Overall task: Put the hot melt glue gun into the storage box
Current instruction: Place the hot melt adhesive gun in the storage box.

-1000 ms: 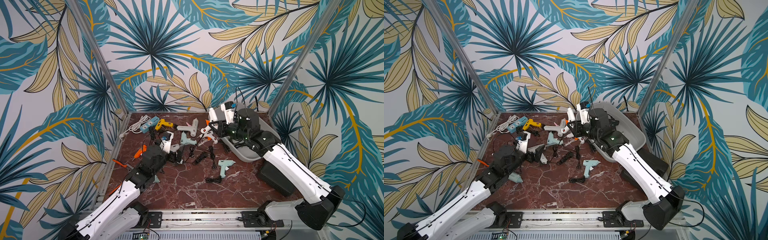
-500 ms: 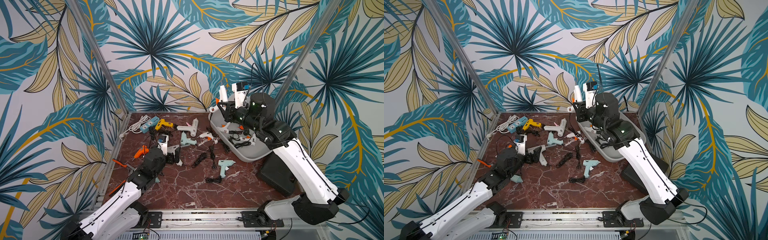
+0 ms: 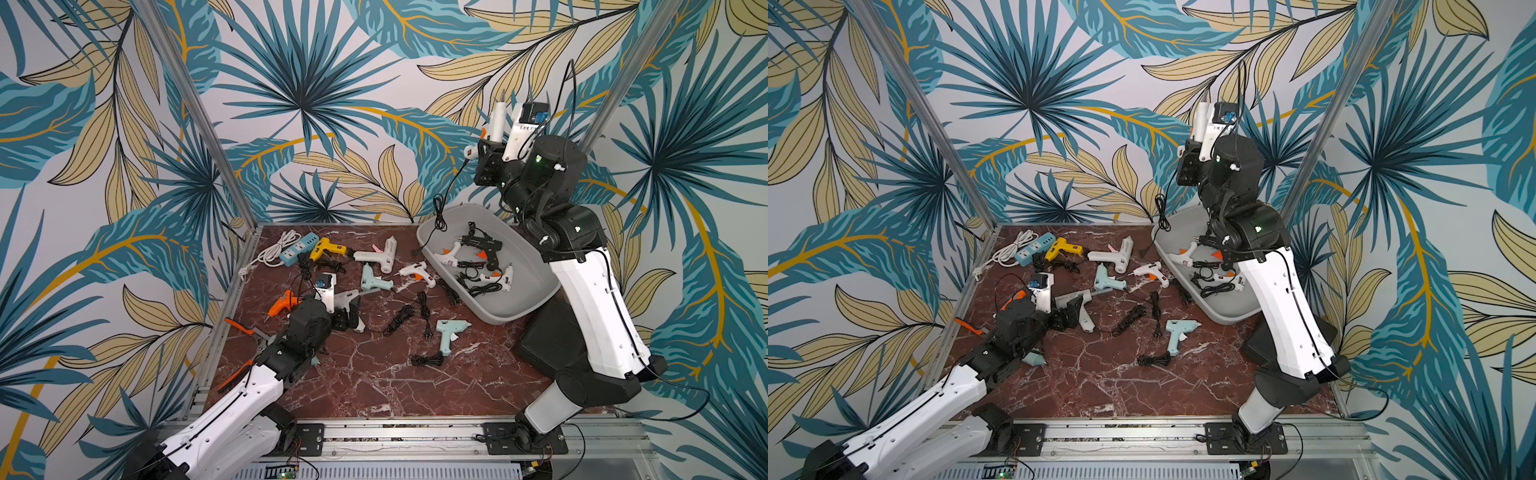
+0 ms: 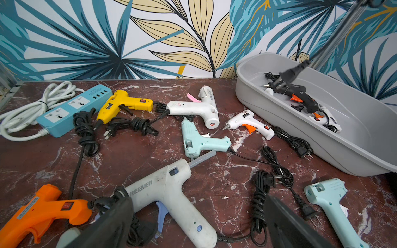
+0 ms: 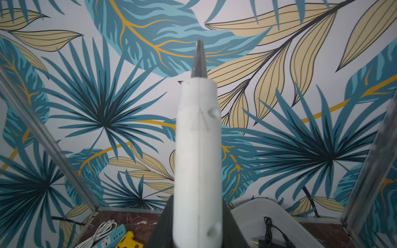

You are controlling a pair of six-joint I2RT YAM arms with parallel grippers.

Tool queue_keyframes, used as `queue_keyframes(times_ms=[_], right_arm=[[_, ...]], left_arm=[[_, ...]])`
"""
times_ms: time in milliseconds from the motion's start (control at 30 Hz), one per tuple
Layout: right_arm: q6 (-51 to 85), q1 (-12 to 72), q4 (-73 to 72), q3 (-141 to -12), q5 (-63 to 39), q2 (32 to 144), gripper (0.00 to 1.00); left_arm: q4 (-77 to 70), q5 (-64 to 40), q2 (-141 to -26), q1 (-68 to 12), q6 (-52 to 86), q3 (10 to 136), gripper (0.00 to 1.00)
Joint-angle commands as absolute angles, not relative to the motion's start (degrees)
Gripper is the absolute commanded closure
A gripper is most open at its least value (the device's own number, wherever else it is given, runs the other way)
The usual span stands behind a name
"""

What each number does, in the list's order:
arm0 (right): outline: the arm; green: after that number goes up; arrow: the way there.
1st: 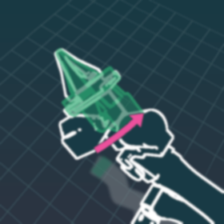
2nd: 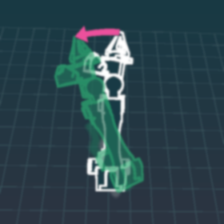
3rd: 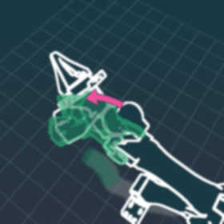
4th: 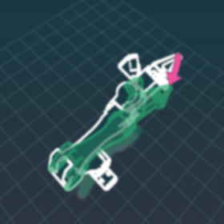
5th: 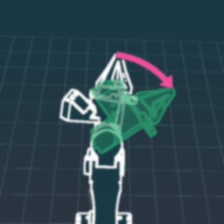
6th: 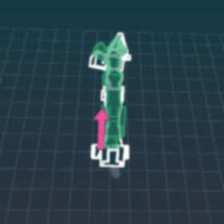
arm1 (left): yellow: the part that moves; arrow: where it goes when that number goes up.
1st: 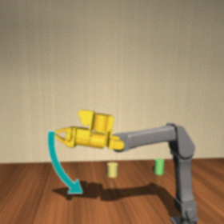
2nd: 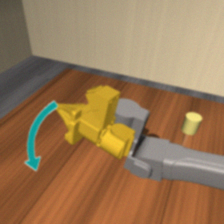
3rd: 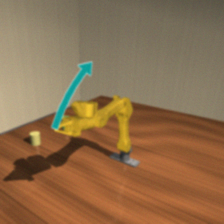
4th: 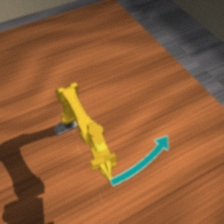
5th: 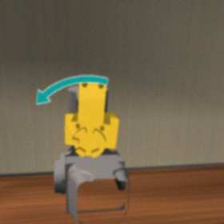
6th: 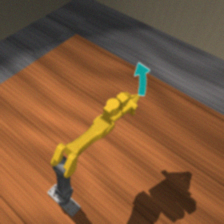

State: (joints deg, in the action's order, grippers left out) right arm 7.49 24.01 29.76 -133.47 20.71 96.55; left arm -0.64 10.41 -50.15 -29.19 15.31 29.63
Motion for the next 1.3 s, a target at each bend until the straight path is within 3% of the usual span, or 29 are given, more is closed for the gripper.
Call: queue_keyframes(times_ms=[0, 300, 800, 1267], right_arm=[[9.56, 20.77, 27.45, -138.22, 22.99, 100.68, 1.0], [11.9, 16.55, 23.2, -139.21, 24.26, 107.61, 1.0], [23.77, 14.0, 15.72, -123.46, 17.89, 114.29, 1.0], [37.9, 10.2, 5.09, -91.78, 17.19, 107.19, 1.0]], left_arm=[[-2.55, 9.86, -49.87, -28.82, 15.94, 28.52, 0.0], [-2.82, 9.94, -49.65, -28.74, 15.47, 27.71, 0.0], [-5.64, 7.56, -50.77, -28.74, 16.32, 26.04, 0.0], [-8.18, 5.72, -51.72, -28.75, 17.24, 24.52, 0.0]])
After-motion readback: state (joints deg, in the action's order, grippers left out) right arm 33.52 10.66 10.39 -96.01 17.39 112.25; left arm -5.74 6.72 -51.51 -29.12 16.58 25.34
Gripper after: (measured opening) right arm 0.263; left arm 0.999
